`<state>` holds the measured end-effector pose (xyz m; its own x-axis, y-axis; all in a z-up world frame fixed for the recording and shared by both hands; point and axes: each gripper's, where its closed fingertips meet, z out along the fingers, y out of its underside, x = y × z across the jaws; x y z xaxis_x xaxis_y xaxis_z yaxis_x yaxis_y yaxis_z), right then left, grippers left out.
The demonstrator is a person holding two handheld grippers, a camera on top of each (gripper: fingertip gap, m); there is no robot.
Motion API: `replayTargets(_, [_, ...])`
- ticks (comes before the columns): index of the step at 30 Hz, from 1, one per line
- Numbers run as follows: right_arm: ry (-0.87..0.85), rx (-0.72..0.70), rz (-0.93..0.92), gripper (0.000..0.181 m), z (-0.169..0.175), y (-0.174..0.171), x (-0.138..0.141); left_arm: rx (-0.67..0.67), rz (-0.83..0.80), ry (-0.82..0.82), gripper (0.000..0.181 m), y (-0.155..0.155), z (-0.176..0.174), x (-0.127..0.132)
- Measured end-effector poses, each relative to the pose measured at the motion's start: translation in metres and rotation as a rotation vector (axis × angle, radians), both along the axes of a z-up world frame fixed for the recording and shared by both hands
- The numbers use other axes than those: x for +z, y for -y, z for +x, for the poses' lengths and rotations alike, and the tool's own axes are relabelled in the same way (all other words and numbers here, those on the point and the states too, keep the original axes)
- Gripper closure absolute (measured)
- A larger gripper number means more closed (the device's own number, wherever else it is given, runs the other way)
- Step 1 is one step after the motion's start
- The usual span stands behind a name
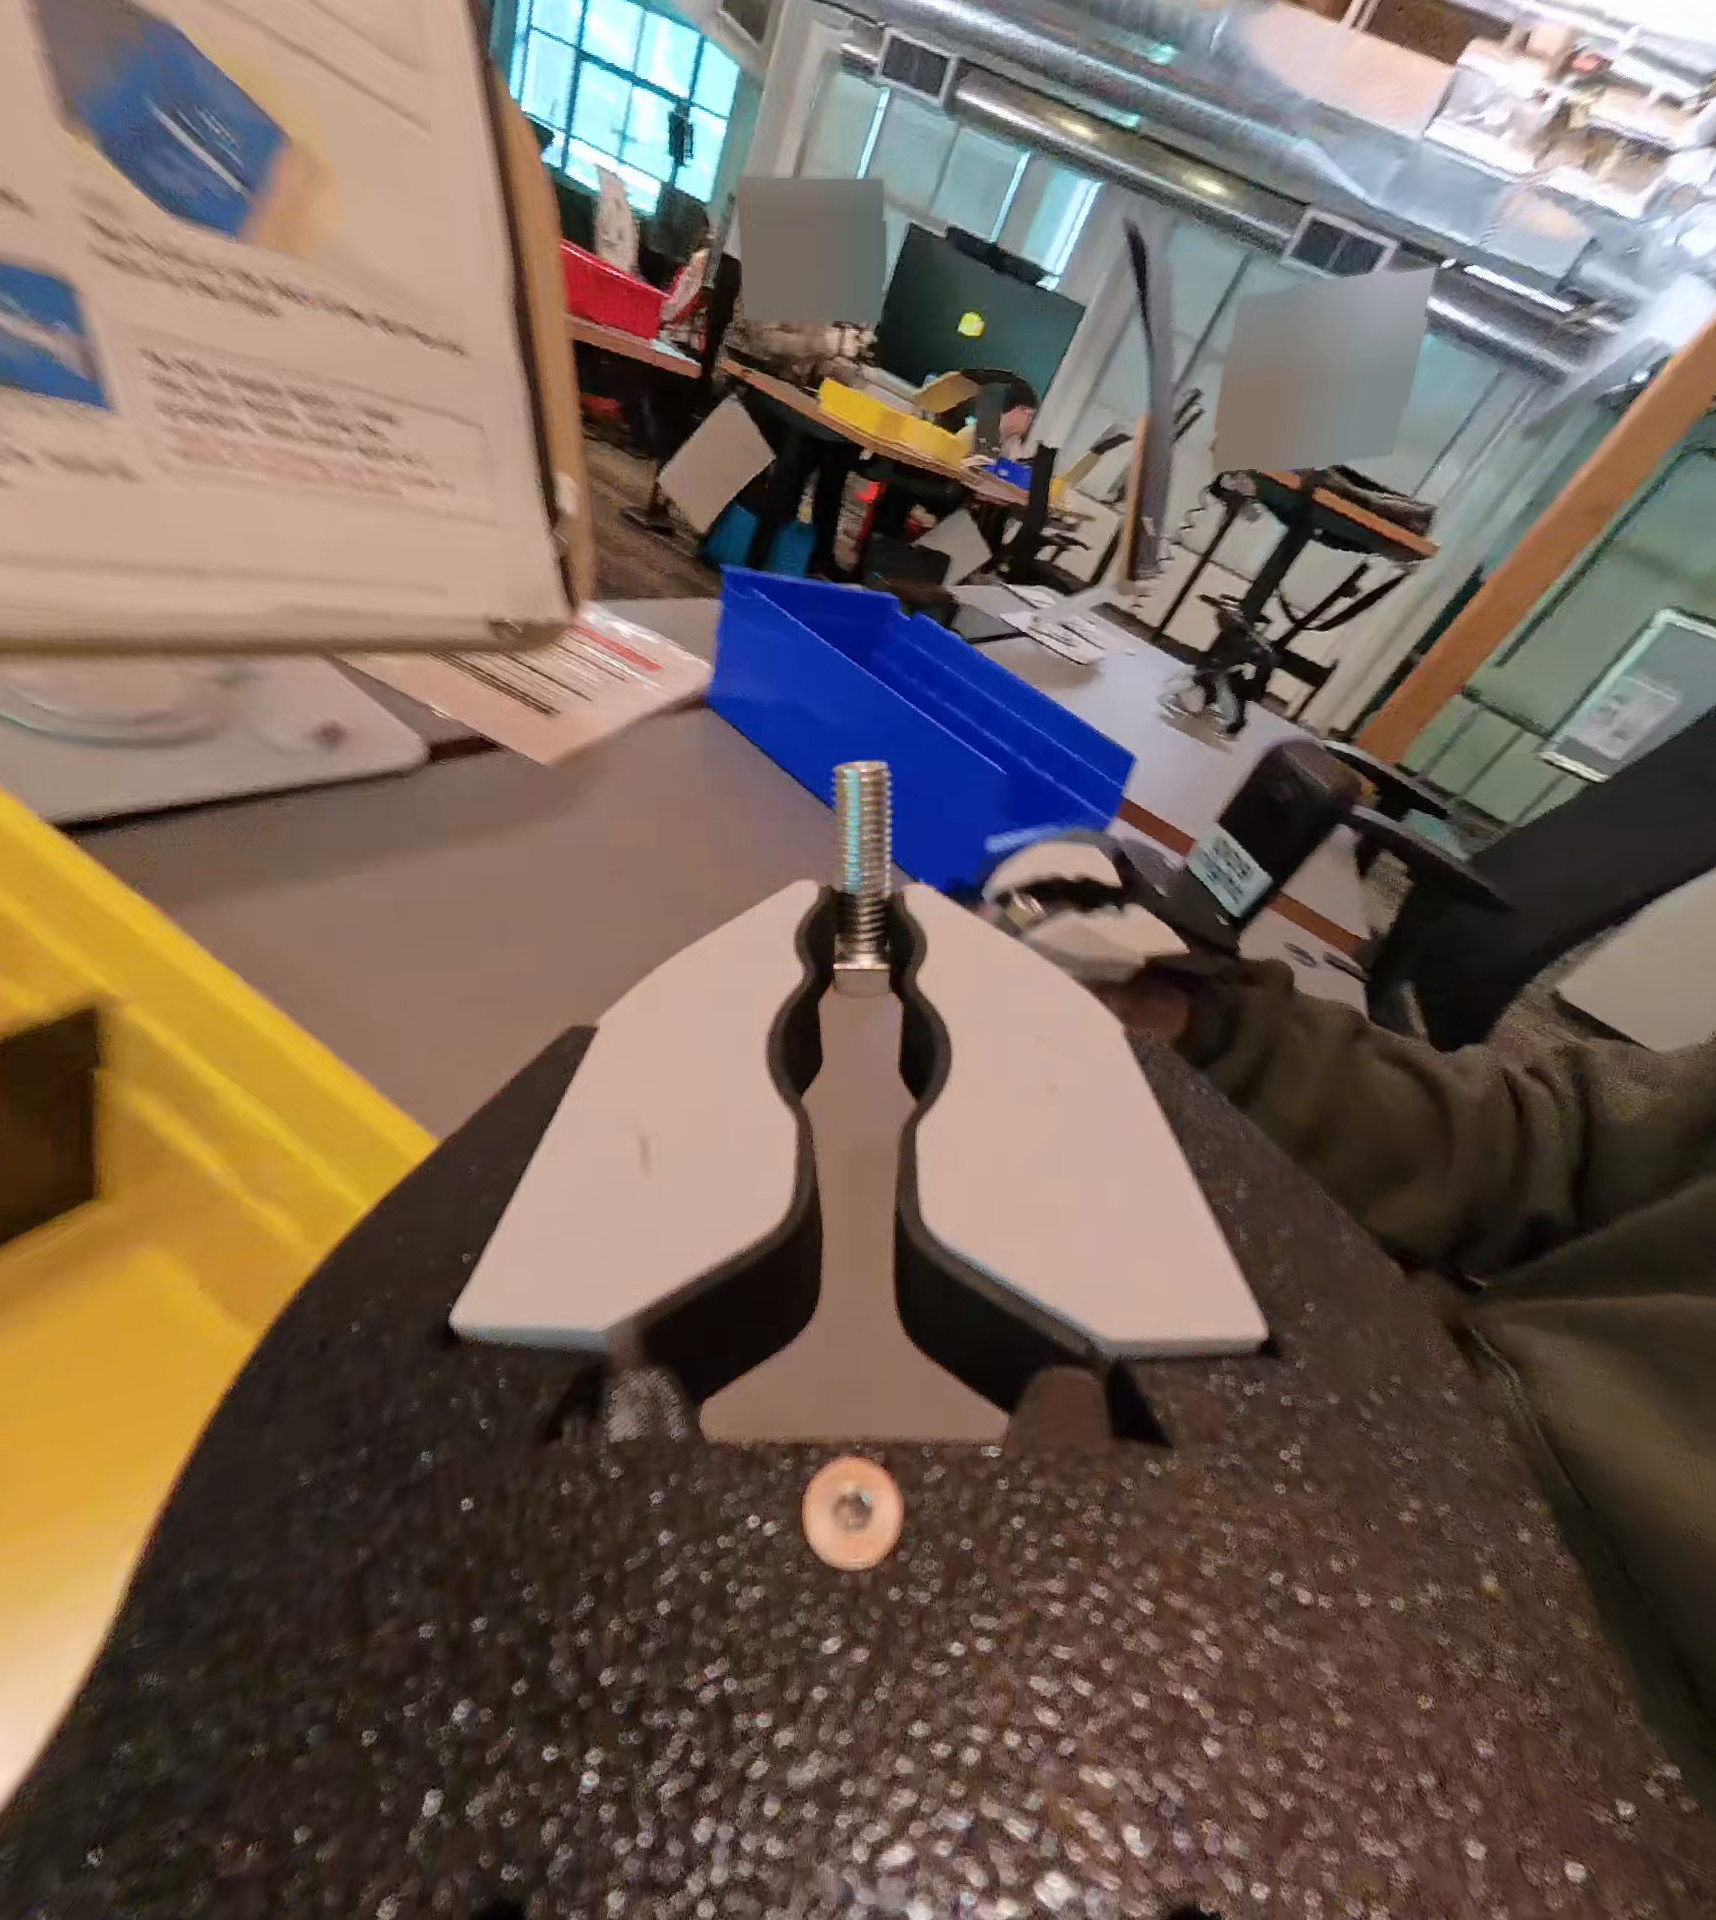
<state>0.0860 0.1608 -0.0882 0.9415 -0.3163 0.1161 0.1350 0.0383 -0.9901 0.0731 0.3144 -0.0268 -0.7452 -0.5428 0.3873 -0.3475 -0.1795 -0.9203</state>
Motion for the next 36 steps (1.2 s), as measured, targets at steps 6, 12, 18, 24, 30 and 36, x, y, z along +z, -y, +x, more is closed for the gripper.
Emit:
replayTargets(6, [0.035,-0.023,-0.042,0.163,-0.028,0.008,0.007,-0.097,-0.019,0.015,0.172,0.057,-0.062,-0.046])
replayTargets(12, [-0.056,0.0,-0.219,0.163,-0.088,0.015,-0.006,-0.19,0.03,0.123,0.172,0.095,-0.107,-0.048])
replayTargets(18, [-0.034,0.087,-0.319,0.163,-0.162,0.023,0.023,-0.28,-0.004,0.357,0.172,0.119,-0.154,-0.017])
replayTargets(24, [0.086,0.102,-0.409,0.163,-0.207,0.035,0.057,-0.386,0.055,0.42,0.172,0.154,-0.178,-0.026])
replayTargets(30, [0.125,0.125,-0.588,0.163,-0.198,0.049,0.046,-0.476,0.096,0.357,0.172,0.193,-0.176,-0.056])
replayTargets(36, [0.047,0.303,-0.313,0.163,-0.189,0.035,0.07,-0.435,-0.045,0.366,0.172,0.201,-0.171,-0.055])
